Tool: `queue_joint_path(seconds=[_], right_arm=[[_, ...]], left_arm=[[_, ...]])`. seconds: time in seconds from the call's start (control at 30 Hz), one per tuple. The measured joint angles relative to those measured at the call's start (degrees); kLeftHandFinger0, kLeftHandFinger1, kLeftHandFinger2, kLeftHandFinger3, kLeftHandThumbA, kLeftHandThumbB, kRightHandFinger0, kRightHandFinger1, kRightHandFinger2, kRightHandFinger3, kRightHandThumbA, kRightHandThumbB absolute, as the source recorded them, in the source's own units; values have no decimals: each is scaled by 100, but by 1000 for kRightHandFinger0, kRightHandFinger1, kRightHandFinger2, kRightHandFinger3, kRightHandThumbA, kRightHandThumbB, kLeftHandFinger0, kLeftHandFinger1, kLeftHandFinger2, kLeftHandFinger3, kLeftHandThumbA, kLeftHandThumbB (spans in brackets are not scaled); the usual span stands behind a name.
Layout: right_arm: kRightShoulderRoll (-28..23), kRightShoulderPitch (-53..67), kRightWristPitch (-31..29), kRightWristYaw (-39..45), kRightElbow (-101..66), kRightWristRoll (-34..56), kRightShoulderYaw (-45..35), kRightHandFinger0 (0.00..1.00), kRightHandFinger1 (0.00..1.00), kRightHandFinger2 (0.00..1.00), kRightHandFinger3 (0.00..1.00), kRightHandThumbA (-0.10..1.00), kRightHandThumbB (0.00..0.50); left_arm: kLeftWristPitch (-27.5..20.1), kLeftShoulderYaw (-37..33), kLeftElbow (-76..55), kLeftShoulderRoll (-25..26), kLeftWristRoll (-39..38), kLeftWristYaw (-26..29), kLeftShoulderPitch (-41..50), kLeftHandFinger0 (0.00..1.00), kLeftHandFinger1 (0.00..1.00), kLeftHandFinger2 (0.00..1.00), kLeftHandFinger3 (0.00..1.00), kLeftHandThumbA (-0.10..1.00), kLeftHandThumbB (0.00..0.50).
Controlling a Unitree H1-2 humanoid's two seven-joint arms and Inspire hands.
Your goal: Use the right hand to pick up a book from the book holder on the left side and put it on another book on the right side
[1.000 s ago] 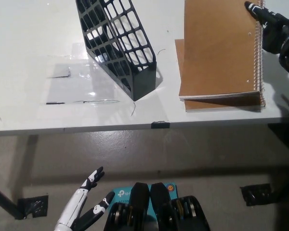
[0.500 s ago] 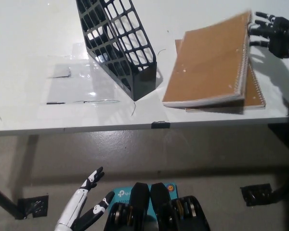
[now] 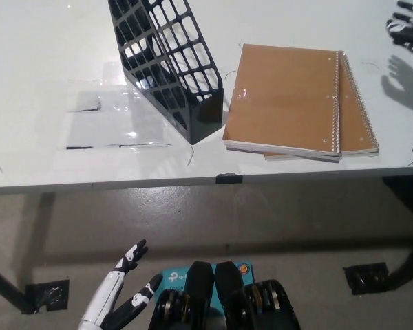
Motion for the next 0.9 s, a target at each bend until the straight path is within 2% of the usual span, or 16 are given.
queue_joint_path(seconds=[0.03,0.1,0.2,0.33,0.37,0.4,0.47,0.6,0.63,0.7,0.83,0.9], right_arm=[[-14,34,-53,-67,-219,-18,-54,1000,1000,1000,1000,503,245],[-22,122,-97,-173,-705,-61,-106,1000,1000,1000,1000,547,252],[-12,280,-95,-242,-1409,-99,-146,1000,1000,1000,1000,540,306],[67,596,-44,-270,-2304,-106,-154,1000,1000,1000,1000,634,290],[92,685,-29,-272,-2480,-108,-154,1000,1000,1000,1000,679,314],[132,830,-4,-273,-2726,-113,-152,1000,1000,1000,1000,707,316],[202,1052,28,-273,-3060,-119,-149,1000,1000,1000,1000,737,288],[379,1670,126,-272,-3828,-139,-109,1000,1000,1000,1000,658,260],[431,1847,149,-272,-4009,-149,-88,1000,1000,1000,1000,653,271],[517,2164,186,-271,-4316,-168,-47,1000,1000,1000,1000,597,239],[710,2894,273,-270,-5074,-227,92,1000,1000,1000,1000,598,246],[772,3199,313,-269,-5379,-239,161,1000,1000,1000,1000,594,228]], left_arm=[[0,3,7,-5,3,1,0,1000,1000,1000,1000,805,172],[1,7,25,-15,2,-1,-1,1000,1000,1000,1000,799,170],[5,7,55,-28,1,-4,-1,1000,1000,1000,1000,793,175],[15,5,75,-28,0,-5,-1,1000,1000,1000,1000,804,178],[16,5,79,-28,0,-5,-1,1000,1000,1000,1000,813,182],[18,5,85,-28,0,-6,-1,1000,1000,1000,1000,815,181],[20,5,95,-28,0,-6,0,1000,1000,1000,1000,819,178],[22,4,123,-28,0,-6,-1,1000,1000,1000,1000,815,178],[23,4,130,-28,0,-6,0,1000,1000,1000,1000,814,178],[24,4,140,-28,0,-6,-1,1000,1000,1000,1000,810,175],[25,4,163,-28,0,-7,-2,1000,1000,1000,1000,811,184],[25,5,171,-28,0,-7,-1,1000,1000,1000,1000,817,186]])
